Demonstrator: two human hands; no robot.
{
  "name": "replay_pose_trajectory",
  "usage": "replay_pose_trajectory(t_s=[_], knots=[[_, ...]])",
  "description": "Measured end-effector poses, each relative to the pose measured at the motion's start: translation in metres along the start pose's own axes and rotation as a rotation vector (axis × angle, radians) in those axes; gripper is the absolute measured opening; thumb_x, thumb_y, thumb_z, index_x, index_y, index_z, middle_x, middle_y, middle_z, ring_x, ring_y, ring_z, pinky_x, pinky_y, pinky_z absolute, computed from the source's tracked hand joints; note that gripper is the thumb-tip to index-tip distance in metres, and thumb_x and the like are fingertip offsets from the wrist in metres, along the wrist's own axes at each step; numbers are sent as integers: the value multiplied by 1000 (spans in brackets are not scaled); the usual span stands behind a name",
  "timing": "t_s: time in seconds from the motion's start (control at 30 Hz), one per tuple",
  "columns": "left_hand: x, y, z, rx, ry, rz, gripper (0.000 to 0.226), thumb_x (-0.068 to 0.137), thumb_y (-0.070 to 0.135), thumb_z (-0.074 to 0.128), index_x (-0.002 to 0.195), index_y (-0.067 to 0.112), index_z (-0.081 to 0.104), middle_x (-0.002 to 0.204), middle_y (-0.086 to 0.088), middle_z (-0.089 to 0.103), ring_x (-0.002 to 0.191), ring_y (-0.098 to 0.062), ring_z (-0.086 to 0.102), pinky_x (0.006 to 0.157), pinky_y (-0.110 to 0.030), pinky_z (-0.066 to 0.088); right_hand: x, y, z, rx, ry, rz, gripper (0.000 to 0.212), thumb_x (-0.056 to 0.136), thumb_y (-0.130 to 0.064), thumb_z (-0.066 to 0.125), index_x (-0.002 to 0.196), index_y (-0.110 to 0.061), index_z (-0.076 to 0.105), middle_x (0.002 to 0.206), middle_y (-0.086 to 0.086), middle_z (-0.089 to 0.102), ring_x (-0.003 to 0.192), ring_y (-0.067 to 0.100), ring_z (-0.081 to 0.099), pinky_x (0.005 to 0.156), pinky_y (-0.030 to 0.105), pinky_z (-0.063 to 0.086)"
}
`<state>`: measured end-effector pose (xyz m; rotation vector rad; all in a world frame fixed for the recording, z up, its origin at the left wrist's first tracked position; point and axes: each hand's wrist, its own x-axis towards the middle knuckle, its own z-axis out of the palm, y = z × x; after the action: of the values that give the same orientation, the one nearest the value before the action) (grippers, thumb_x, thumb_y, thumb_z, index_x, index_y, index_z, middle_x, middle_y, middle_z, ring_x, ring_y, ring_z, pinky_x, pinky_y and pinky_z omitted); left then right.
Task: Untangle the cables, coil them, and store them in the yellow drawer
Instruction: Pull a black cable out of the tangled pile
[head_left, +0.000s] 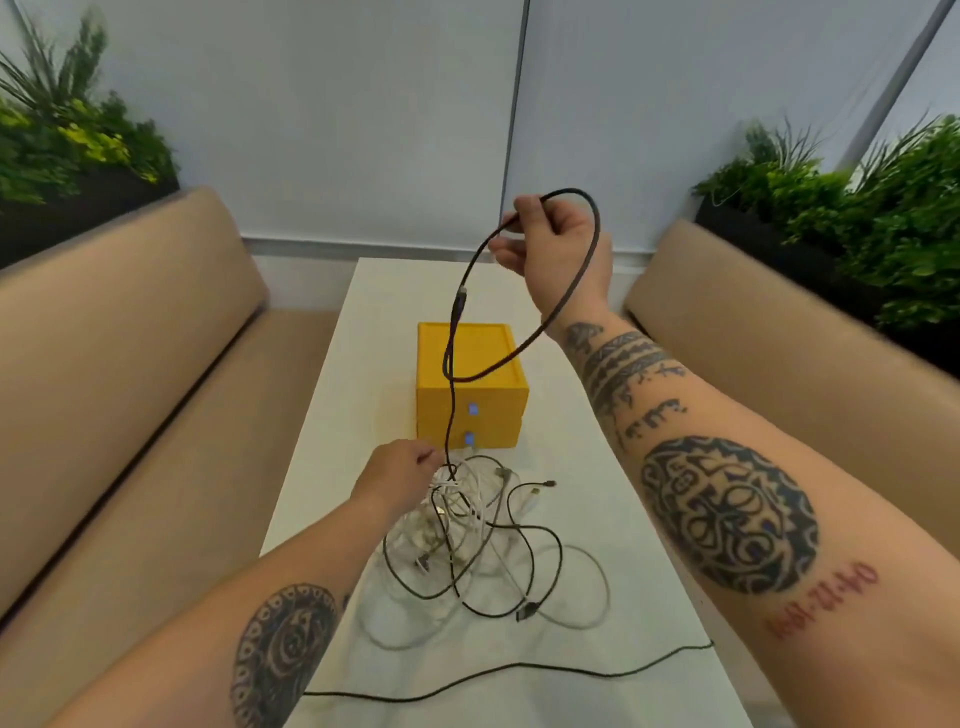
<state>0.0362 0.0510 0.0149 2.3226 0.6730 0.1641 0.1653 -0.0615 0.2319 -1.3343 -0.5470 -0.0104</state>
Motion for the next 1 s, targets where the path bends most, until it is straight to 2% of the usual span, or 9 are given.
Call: replay_pose_trajectory(t_s=[0.13,0.23,0.3,0.37,0.43,0.5,0.7,0.87,1.0], knots=[[8,3,2,-25,-55,-76,41,101,47,48,135,27,59,137,-4,59,128,-29,49,93,-34,47,12,-22,-7,195,60,-54,22,101,-17,57,102,4,63,91,16,71,69,26,73,61,28,59],[16,21,-3,-22,28,-27,55,98,53,51,149,34,43,146,-5,49,140,-30,34,106,-44,41,11,-28,-6,270,26,-63,23,101,-17,57,105,4,63,100,21,71,76,28,74,64,28,60],[21,39,-10,-110,72,81,46,101,44,51,145,31,50,134,3,57,129,-21,45,99,-35,42,6,-32,-4,300,-22,-64,21,102,-17,55,106,2,62,103,22,70,79,28,74,65,26,60],[27,53,-18,-227,98,100,29,102,36,52,124,26,67,108,9,62,104,-13,54,82,-27,40,2,-34,-3,324,-68,-61,19,103,-17,53,107,-1,62,102,17,69,83,27,74,67,26,60],[36,62,-27,-386,160,74,21,97,32,55,88,23,72,81,5,67,80,-20,60,69,-31,44,-1,-32,-5,334,-97,-56,18,104,-18,52,108,-3,63,102,15,70,87,28,74,71,28,61],[43,72,-37,-595,235,28,23,92,29,54,78,19,69,74,-2,68,66,-22,63,68,-38,53,-3,-24,-11,304,-132,-44,17,104,-17,51,107,-7,63,99,14,70,88,28,73,72,29,61],[62,98,-74,-887,412,26,19,96,26,60,81,21,72,82,0,70,66,-16,65,71,-36,62,-6,38,-52,49,-34,100,22,102,-20,54,108,0,63,92,11,70,76,24,74,64,31,60],[62,109,-90,-908,427,121,13,97,23,65,103,16,74,91,-1,70,71,-13,62,70,-31,62,-13,98,-104,-45,221,530,17,101,-19,55,100,-3,60,92,15,67,54,18,68,46,24,53],[60,117,-90,-907,321,169,12,96,24,68,103,18,74,94,1,70,86,-10,64,71,-27,62,-31,123,-125,-315,7,846,28,102,-21,53,120,1,56,96,10,69,68,20,70,50,26,58]])
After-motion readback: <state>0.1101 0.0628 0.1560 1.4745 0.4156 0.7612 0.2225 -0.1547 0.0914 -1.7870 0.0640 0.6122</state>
